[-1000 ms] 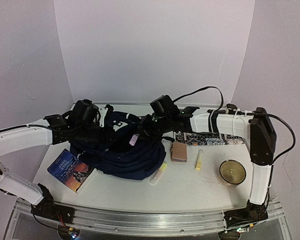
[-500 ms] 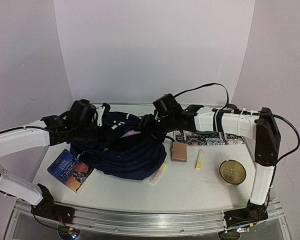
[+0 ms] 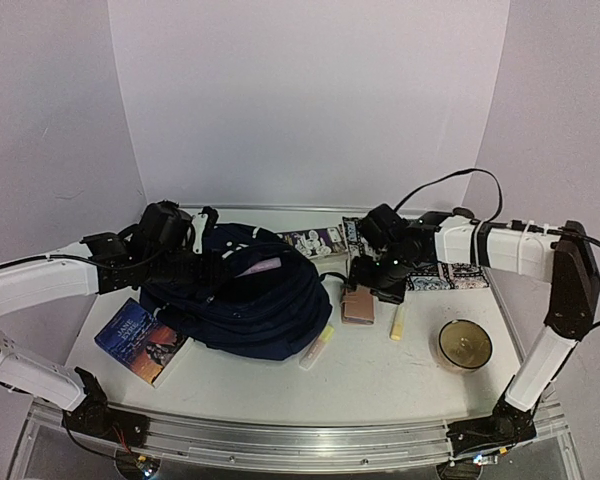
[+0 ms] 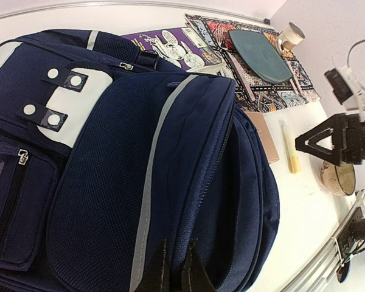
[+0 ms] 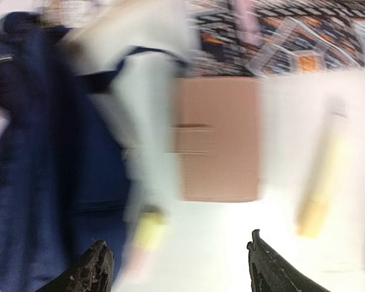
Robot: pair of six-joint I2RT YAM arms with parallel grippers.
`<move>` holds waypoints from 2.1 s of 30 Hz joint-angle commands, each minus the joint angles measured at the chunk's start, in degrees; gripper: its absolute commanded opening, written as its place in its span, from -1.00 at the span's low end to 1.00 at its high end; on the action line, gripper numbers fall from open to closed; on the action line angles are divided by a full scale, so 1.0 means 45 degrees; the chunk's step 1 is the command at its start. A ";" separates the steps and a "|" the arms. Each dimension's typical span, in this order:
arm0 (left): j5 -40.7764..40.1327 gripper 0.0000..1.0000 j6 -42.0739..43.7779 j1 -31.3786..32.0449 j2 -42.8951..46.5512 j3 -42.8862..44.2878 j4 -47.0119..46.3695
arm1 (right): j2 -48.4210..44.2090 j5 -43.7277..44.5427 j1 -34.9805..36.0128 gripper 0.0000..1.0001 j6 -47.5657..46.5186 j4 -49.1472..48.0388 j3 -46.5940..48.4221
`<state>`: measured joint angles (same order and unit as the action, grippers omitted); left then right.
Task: Pack the student bag
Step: Place the pen in the upper front pocket of the bag, then pick up the pen from the center of the board, then place the pen in the upper front pocket of the bag.
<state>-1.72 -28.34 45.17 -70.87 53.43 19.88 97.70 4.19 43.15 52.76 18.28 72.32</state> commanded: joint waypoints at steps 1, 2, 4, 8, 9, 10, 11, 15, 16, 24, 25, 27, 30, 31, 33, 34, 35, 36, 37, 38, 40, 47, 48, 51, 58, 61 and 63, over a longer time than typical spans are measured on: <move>-0.0377 -1.00 0.0156 0.0021 0.0564 0.0014 -0.0645 | -0.0435 0.0832 -0.1098 0.50 -0.0731 0.1735 -0.1169; -0.0379 -1.00 0.0163 0.0021 0.0550 0.0010 -0.0632 | -0.0384 0.0970 -0.1259 0.50 -0.0756 0.1737 -0.1356; -0.0380 -1.00 0.0164 0.0021 0.0552 0.0038 -0.0628 | -0.0200 0.1277 -0.1555 0.50 -0.0813 0.1714 -0.1604; -0.0361 -1.00 0.0142 0.0021 0.0538 0.0053 -0.0609 | 0.0371 0.1411 -0.2125 0.42 -0.0985 0.1468 -0.1858; -0.0360 -1.00 0.0131 0.0021 0.0535 0.0049 -0.0609 | 0.0522 0.1317 -0.2218 0.38 -0.1008 0.1284 -0.1917; -0.0351 -1.00 0.0113 0.0021 0.0536 0.0041 -0.0600 | 0.0659 0.1165 -0.2328 0.35 -0.1042 0.1087 -0.1971; -0.0342 -1.00 0.0090 0.0021 0.0544 0.0031 -0.0590 | 0.0790 0.1019 -0.2430 0.33 -0.1073 0.0916 -0.2020; -0.0323 -1.00 -0.0012 0.0027 0.0603 -0.0023 -0.0594 | 0.1352 0.0608 -0.2593 0.26 -0.1092 0.0496 -0.2088; -0.0318 -1.00 -0.0027 0.0030 0.0615 -0.0030 -0.0589 | 0.1492 0.0493 -0.2624 0.24 -0.1084 0.0396 -0.2119; -0.0263 -1.00 -0.0232 0.0021 0.0591 -0.0078 -0.0590 | 0.1949 -0.0126 -0.2753 -0.17 -0.0868 -0.0342 -0.2927; -0.0243 -1.00 -0.0243 0.0022 0.0566 -0.0062 -0.0589 | 0.1935 -0.0170 -0.2746 -0.24 -0.0840 -0.0421 -0.3050; -0.0225 -1.00 -0.0246 0.0021 0.0503 -0.0022 -0.0596 | 0.1879 -0.0238 -0.2748 -0.41 -0.0803 -0.0556 -0.3265; -0.0180 -1.00 -0.0222 0.0021 0.0392 0.0099 -0.0595 | 0.1639 -0.0393 -0.2752 -0.71 -0.0806 -0.0650 -0.3467; -0.0165 -1.00 -0.0212 0.0021 0.0341 0.0141 -0.0594 | 0.1475 -0.0450 -0.2752 -0.81 -0.0822 -0.0661 -0.3492; -0.0118 -1.00 -0.0182 0.0027 0.0255 0.0210 -0.0610 | 0.1082 -0.0556 -0.2743 -0.97 -0.0845 -0.0663 -0.3459; -0.0086 -1.00 -0.0174 0.0028 0.0211 0.0241 -0.0612 | 0.0854 -0.0608 -0.2738 -1.00 -0.0834 -0.0669 -0.3408; -0.0063 -1.00 -0.0180 0.0021 0.0164 0.0274 -0.0610 | 0.0595 -0.0657 -0.2726 -1.00 -0.0800 -0.0684 -0.3350; -0.0037 -1.00 -0.0202 0.0021 0.0121 0.0276 -0.0625 | 0.0365 -0.0732 -0.2710 -1.00 -0.0746 -0.0712 -0.3260; 0.0022 -1.00 -0.0226 0.0022 0.0087 0.0284 -0.0654 | 0.0127 -0.0803 -0.2670 -1.00 -0.0703 -0.0749 -0.3109; 0.0079 -1.00 -0.0246 0.0029 0.0059 0.0282 -0.0704 | -0.0042 -0.0870 -0.2598 -1.00 -0.0651 -0.0760 -0.2951; 0.0201 -1.00 -0.0264 0.0021 -0.0008 0.0301 -0.0780 | -0.0369 -0.1275 -0.2394 -1.00 -0.0422 -0.0786 -0.2621; 0.0343 -1.00 -0.0409 0.0022 -0.0027 0.0293 -0.1057 | -0.0760 -0.2500 -0.0945 -1.00 0.1285 -0.1981 -0.1269; 0.0535 -1.00 -0.0421 0.0021 -0.0025 0.0249 -0.1108 | -0.0631 -0.2550 -0.0627 -1.00 0.1543 -0.2213 -0.1052; 0.0932 -1.00 -0.0501 0.0021 -0.0002 0.0174 -0.1247 | -0.0172 -0.2819 0.0027 -1.00 0.2384 -0.2989 -0.0385; 0.1433 -1.00 -0.0767 0.0032 0.0153 -0.0074 -0.1713 | 0.1184 -0.3551 0.0964 -1.00 0.4201 -0.4846 0.1428; 0.1704 -1.00 -0.0840 0.0043 0.0168 -0.0136 -0.1962 | 0.2045 -0.3760 0.1273 -1.00 0.4653 -0.5094 0.2508; 0.1779 -1.00 -0.0858 0.0049 0.0196 -0.0163 -0.2044 | 0.2600 -0.3795 0.1461 -0.99 0.4950 -0.5142 0.3235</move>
<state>2.61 -30.41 45.15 -71.40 52.44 17.21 104.96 -11.16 48.26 70.39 -2.41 80.39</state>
